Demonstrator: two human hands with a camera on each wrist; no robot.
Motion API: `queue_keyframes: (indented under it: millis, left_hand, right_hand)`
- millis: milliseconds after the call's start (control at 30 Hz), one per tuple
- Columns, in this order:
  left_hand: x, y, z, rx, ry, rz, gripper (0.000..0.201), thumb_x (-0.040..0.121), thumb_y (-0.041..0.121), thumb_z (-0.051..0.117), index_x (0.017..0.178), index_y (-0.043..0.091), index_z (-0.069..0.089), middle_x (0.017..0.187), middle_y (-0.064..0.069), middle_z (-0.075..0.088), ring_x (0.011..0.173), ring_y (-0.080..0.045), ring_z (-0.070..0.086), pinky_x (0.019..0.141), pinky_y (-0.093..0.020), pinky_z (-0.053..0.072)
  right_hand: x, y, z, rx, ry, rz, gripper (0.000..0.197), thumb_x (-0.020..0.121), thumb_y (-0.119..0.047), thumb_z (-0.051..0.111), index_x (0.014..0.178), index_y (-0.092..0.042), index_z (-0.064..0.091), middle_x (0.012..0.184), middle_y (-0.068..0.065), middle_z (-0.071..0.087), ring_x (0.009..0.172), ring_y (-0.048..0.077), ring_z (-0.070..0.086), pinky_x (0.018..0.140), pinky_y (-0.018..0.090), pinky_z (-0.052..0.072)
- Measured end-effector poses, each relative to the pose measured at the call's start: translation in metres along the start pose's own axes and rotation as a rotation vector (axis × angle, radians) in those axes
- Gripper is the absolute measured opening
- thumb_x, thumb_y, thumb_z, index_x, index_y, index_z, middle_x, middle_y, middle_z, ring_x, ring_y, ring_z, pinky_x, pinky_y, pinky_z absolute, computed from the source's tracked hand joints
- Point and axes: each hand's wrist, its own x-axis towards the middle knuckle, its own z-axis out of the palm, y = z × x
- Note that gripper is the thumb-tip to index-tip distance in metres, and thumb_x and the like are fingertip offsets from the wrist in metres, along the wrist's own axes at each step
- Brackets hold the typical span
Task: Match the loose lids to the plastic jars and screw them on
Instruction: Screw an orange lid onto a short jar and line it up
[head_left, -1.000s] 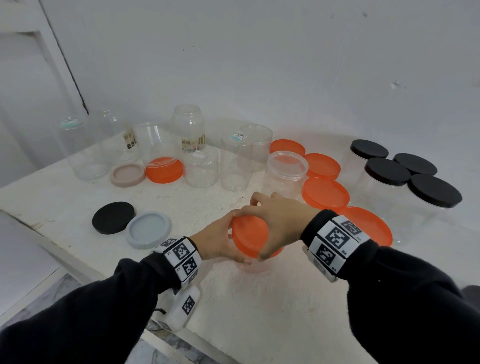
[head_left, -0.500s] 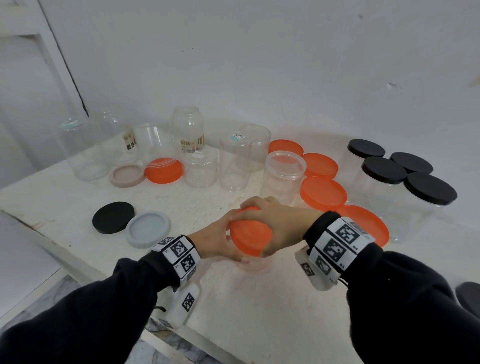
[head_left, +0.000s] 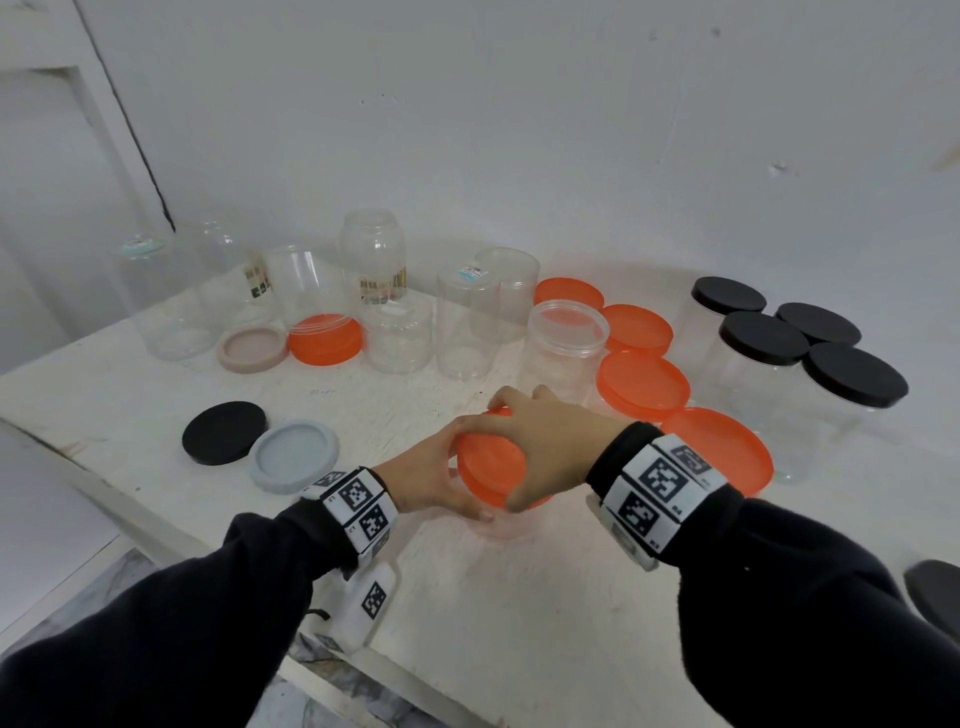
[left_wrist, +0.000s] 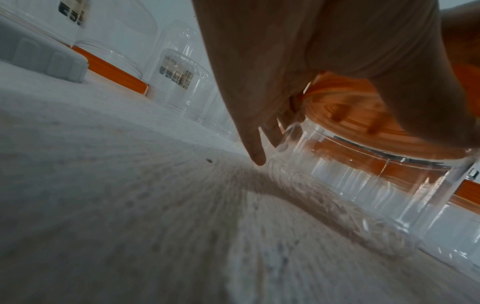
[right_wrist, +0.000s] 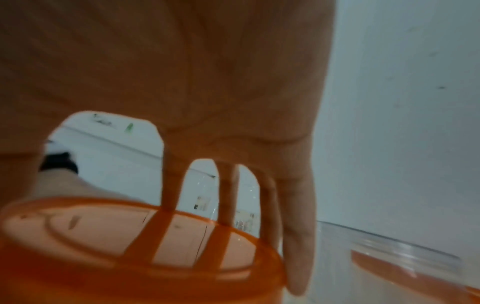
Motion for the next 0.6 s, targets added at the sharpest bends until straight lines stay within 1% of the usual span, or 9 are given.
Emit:
queue_keyframes:
  millis: [67, 167, 233, 267, 333, 433, 500, 533, 600]
  left_hand:
    - [0.001, -0.001, 0.0, -0.003, 0.006, -0.007, 0.101, 0.059, 0.005, 0.086, 0.139, 0.023, 0.027, 0.135, 0.009, 0.04, 0.124, 0.001, 0.04, 0.088, -0.01, 0.042]
    - [0.001, 0.0, -0.001, 0.004, 0.006, -0.012, 0.102, 0.059, 0.007, 0.086, 0.138, 0.025, 0.025, 0.134, 0.009, 0.042, 0.123, -0.002, 0.042, 0.093, -0.014, 0.042]
    - [0.001, 0.001, -0.001, 0.016, 0.007, -0.02, 0.103, 0.058, 0.01, 0.087, 0.138, 0.026, 0.025, 0.133, 0.011, 0.042, 0.123, -0.003, 0.042, 0.095, -0.017, 0.043]
    - [0.001, 0.001, -0.001, 0.019, 0.012, -0.017, 0.1, 0.058, 0.009, 0.087, 0.136, 0.026, 0.026, 0.13, 0.013, 0.042, 0.121, -0.002, 0.043, 0.092, -0.014, 0.044]
    - [0.001, 0.002, 0.0, 0.018, 0.017, -0.002, 0.098, 0.057, 0.009, 0.088, 0.135, 0.025, 0.03, 0.126, 0.017, 0.041, 0.118, -0.001, 0.044, 0.086, -0.01, 0.044]
    - [0.0, 0.002, 0.0, 0.007, 0.024, -0.006, 0.099, 0.058, 0.007, 0.087, 0.137, 0.022, 0.03, 0.127, 0.017, 0.04, 0.118, 0.002, 0.042, 0.094, -0.016, 0.043]
    - [-0.001, 0.001, 0.0, -0.002, 0.013, -0.01, 0.107, 0.05, 0.021, 0.089, 0.138, 0.025, 0.029, 0.131, 0.014, 0.043, 0.121, 0.001, 0.043, 0.099, -0.022, 0.042]
    - [0.0, 0.001, 0.0, 0.001, 0.014, -0.014, 0.108, 0.047, 0.027, 0.089, 0.137, 0.027, 0.029, 0.132, 0.013, 0.044, 0.122, 0.0, 0.043, 0.098, -0.022, 0.042]
    - [-0.001, 0.001, 0.0, 0.011, 0.018, -0.019, 0.104, 0.052, 0.02, 0.089, 0.134, 0.031, 0.027, 0.131, 0.014, 0.044, 0.123, -0.001, 0.043, 0.095, -0.019, 0.042]
  right_hand:
    - [0.0, -0.006, 0.004, -0.049, 0.103, 0.072, 0.078, 0.07, -0.058, 0.064, 0.138, -0.04, 0.029, 0.122, 0.002, 0.037, 0.101, 0.023, 0.036, 0.079, 0.034, 0.044]
    - [-0.001, -0.008, 0.008, -0.111, 0.16, 0.139, 0.081, 0.073, -0.071, 0.054, 0.14, -0.034, 0.029, 0.124, 0.006, 0.04, 0.104, 0.027, 0.044, 0.076, 0.034, 0.038]
    - [-0.002, -0.002, 0.007, -0.076, 0.093, 0.091, 0.088, 0.073, -0.072, 0.056, 0.145, -0.038, 0.018, 0.139, 0.007, 0.032, 0.118, 0.031, 0.041, 0.087, 0.038, 0.04]
    - [-0.002, 0.001, 0.005, -0.024, 0.038, 0.041, 0.089, 0.073, -0.068, 0.06, 0.145, -0.043, 0.014, 0.147, 0.005, 0.023, 0.126, 0.031, 0.034, 0.095, 0.042, 0.04]
    - [-0.002, 0.005, 0.002, 0.07, -0.031, -0.058, 0.086, 0.074, -0.055, 0.069, 0.142, -0.049, 0.017, 0.152, -0.002, 0.013, 0.133, 0.028, 0.022, 0.102, 0.049, 0.038]
    - [-0.001, 0.004, 0.007, 0.065, 0.08, -0.031, 0.075, 0.074, -0.058, 0.065, 0.137, -0.052, 0.026, 0.139, -0.002, 0.03, 0.119, 0.025, 0.03, 0.094, 0.043, 0.042]
    - [-0.001, -0.001, 0.013, 0.011, 0.184, 0.056, 0.073, 0.074, -0.068, 0.056, 0.138, -0.047, 0.028, 0.129, 0.001, 0.038, 0.11, 0.024, 0.036, 0.088, 0.038, 0.043]
    - [-0.001, -0.003, 0.016, -0.018, 0.209, 0.092, 0.076, 0.074, -0.072, 0.052, 0.14, -0.044, 0.028, 0.129, 0.003, 0.039, 0.109, 0.025, 0.037, 0.088, 0.038, 0.043]
    - [-0.001, -0.002, 0.018, -0.033, 0.194, 0.104, 0.082, 0.075, -0.074, 0.048, 0.144, -0.04, 0.021, 0.138, 0.006, 0.034, 0.117, 0.029, 0.036, 0.091, 0.041, 0.042]
